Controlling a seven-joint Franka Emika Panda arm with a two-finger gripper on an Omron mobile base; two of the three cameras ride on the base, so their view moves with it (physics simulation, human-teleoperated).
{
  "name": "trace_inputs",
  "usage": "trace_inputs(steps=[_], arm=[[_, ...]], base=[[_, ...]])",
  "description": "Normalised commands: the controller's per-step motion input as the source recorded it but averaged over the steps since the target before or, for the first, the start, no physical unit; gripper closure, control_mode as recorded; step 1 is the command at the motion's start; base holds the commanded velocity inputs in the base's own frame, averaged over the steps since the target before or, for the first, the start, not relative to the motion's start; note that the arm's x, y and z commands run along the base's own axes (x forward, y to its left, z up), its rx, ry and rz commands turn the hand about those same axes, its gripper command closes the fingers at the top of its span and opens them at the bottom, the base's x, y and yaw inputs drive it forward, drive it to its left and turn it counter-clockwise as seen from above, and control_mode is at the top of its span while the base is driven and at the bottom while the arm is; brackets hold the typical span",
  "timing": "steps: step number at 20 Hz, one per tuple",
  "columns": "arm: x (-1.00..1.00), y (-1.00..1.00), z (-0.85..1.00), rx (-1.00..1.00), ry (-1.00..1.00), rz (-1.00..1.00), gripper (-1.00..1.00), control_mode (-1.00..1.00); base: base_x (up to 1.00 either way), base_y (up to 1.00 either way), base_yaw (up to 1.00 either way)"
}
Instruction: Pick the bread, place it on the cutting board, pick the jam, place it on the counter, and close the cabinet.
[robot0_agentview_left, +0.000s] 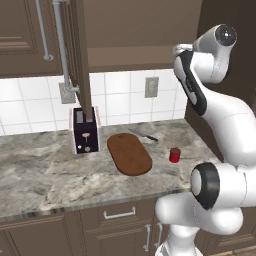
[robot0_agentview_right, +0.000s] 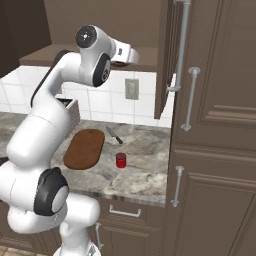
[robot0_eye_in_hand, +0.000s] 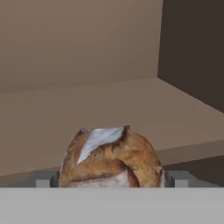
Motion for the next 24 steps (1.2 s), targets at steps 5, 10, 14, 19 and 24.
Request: trace_inputs(steps=[5,10,14,19,24], arm=[[-0.36,0.26,0.00,0.00,0.00,0.00,1.00,-1.00],[-0.36,0.31,0.00,0.00,0.00,0.00,1.00,-1.00],[-0.34,0.36,-0.03,-0.01,0.00,0.00,1.00,-1.00],[-0.24,0.39,-0.06,0.00,0.02,0.00,1.00,-1.00],[-0.11,0.31,-0.01,0.00,0.07,0.00,1.00,-1.00]], base=[[0.00,0.00,0.00],[0.00,0.00,0.00],[0.00,0.00,0.00],[0.00,0.00,0.00],[0.00,0.00,0.00]])
